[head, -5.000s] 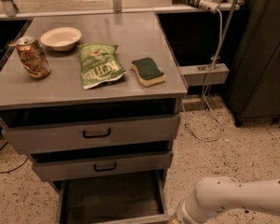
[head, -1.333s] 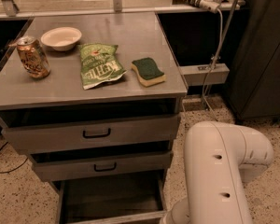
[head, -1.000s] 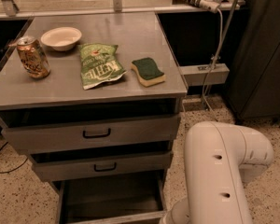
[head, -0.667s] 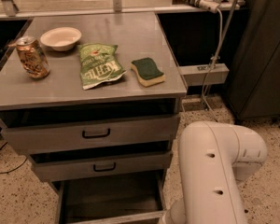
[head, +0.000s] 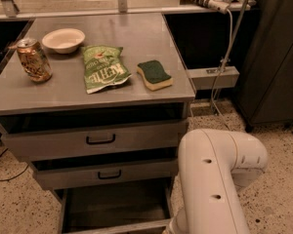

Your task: Close bottom drawer

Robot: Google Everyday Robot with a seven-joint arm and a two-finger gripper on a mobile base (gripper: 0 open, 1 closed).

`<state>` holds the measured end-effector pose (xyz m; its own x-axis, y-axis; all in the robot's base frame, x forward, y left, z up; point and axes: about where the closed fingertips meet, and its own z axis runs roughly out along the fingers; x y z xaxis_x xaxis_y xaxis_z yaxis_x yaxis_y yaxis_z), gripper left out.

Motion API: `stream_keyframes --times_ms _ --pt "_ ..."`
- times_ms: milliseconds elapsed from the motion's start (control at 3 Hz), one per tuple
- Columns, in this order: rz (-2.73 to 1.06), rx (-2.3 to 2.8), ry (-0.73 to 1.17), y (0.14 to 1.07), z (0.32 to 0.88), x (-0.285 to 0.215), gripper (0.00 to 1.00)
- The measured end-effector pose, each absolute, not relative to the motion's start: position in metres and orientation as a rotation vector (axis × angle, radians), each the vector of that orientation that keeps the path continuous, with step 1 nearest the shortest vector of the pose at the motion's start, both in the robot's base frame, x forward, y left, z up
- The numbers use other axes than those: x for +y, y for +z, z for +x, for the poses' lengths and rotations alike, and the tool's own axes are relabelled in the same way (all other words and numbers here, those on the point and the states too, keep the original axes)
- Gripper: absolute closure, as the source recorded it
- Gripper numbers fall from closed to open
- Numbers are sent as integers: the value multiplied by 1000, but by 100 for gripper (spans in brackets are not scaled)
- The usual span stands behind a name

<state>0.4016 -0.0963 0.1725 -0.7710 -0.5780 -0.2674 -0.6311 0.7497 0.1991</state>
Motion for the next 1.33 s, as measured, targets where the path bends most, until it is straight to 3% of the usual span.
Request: stream_keyframes --times_ms 667,1333 --pt "-967 2730 377 185 414 -95 100" --pt "-967 2730 377 186 414 -95 58"
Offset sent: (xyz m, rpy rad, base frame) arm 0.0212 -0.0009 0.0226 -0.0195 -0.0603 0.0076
